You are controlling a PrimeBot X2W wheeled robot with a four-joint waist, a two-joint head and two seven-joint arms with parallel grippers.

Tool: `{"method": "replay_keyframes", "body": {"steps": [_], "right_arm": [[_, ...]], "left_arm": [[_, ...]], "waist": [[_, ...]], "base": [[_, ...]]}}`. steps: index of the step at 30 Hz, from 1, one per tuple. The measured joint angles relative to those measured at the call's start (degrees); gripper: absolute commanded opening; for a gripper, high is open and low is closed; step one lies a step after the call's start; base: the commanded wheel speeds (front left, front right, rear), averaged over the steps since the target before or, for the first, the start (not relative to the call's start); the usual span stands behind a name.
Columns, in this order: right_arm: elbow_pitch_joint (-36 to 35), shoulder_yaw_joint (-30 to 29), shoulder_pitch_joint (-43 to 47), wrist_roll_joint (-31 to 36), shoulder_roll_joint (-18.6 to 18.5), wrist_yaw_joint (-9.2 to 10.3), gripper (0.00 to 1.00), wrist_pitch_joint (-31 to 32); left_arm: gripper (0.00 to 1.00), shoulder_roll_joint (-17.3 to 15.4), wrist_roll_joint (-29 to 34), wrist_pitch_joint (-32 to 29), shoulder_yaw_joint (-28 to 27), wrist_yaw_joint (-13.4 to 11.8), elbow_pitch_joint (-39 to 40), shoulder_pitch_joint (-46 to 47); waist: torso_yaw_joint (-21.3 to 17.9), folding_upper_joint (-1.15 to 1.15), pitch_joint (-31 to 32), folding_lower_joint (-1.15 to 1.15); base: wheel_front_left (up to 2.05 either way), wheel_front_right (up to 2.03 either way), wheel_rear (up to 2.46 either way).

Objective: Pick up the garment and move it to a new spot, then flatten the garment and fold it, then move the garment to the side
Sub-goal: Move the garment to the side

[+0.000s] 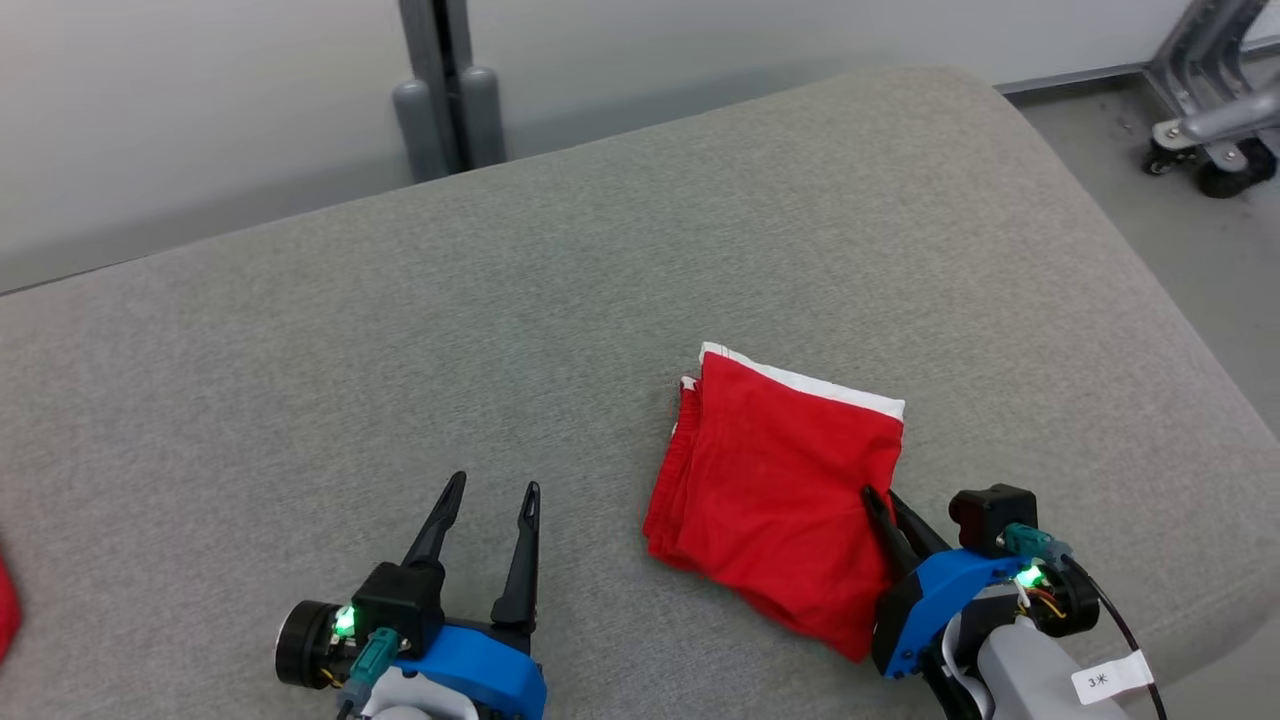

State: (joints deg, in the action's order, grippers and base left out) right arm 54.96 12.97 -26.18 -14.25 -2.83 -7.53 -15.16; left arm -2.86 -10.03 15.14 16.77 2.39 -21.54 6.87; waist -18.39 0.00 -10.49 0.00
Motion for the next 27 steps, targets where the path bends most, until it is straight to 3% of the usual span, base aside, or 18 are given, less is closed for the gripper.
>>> {"method": "replay_keyframes", "body": {"steps": [6, 15, 27], "right_arm": [[-0.69, -1.00, 0.28, 0.62, -0.01, 0.01, 0.00, 0.01], [0.81, -3.77, -5.55, 4.77, -1.64, 0.01, 0.00, 0.02], [8.76, -10.34, -19.94, 10.34, -18.91, 0.02, 0.00, 3.59]], "left_arm": [[1.00, 0.02, 0.25, 0.01, 0.40, 0.15, -0.34, 0.71], [1.00, 0.00, 1.33, 0.00, 0.49, 0.56, -1.22, 2.63], [1.00, 0.05, 3.91, 0.01, -0.80, 1.94, -1.23, 5.82]], "waist": [[-2.59, 0.00, -0.70, 0.00], [-1.21, 0.00, -4.17, 0.00], [6.61, 0.00, -10.24, 0.01]], "base": [[0.00, 0.00, 0.00], [0.00, 0.00, 0.00], [0.00, 0.00, 0.00]]}}
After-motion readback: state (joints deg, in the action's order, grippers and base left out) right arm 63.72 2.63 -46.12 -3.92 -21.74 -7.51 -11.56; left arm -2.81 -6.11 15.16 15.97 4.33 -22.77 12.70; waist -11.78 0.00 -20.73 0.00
